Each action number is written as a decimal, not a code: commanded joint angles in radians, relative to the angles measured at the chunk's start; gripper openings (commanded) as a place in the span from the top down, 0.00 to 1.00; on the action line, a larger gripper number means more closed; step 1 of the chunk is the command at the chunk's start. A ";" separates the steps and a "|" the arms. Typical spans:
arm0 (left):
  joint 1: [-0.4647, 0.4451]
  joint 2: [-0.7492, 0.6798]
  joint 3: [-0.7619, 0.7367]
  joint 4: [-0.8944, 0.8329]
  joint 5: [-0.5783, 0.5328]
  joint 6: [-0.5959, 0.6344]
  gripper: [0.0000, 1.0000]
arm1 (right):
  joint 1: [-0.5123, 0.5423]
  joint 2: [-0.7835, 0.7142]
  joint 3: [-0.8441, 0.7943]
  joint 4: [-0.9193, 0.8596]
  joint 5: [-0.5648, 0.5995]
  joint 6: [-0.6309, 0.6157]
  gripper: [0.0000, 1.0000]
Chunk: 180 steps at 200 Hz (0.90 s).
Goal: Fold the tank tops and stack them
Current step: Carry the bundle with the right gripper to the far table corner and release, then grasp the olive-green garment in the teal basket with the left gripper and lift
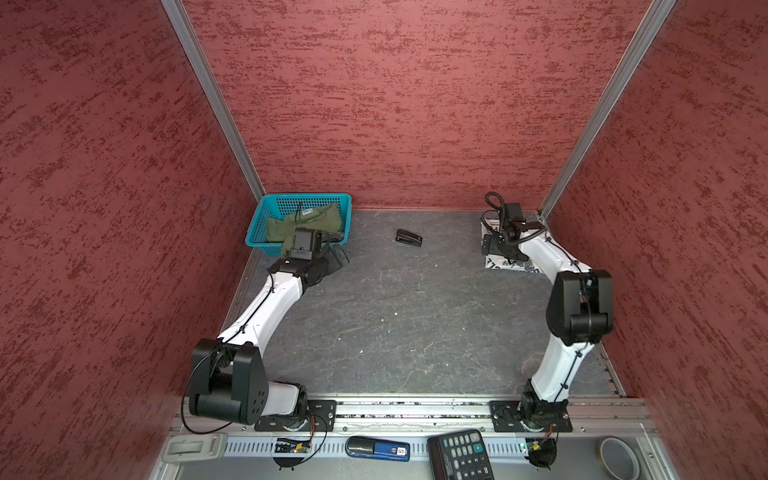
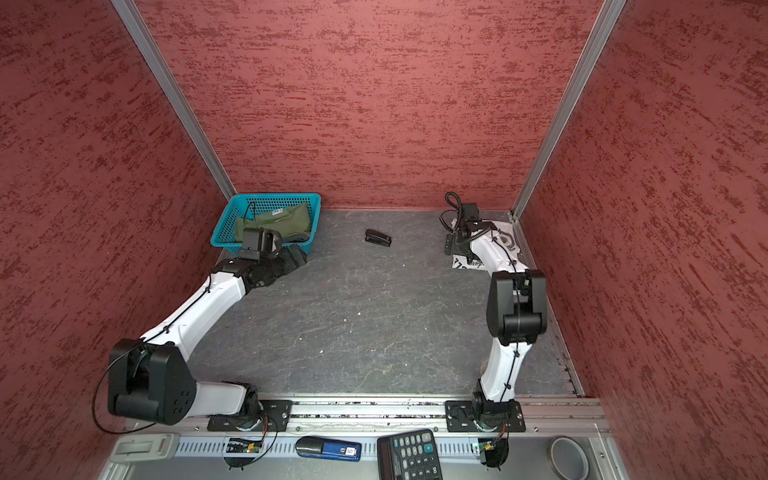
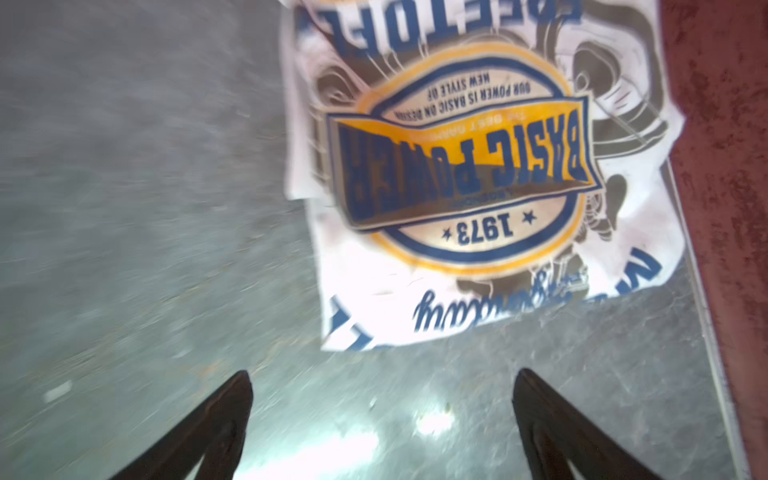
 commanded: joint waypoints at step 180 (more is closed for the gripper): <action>0.220 0.941 1.149 -0.450 -0.018 0.130 1.00 | 0.100 -0.599 -0.801 0.458 -0.566 0.228 0.02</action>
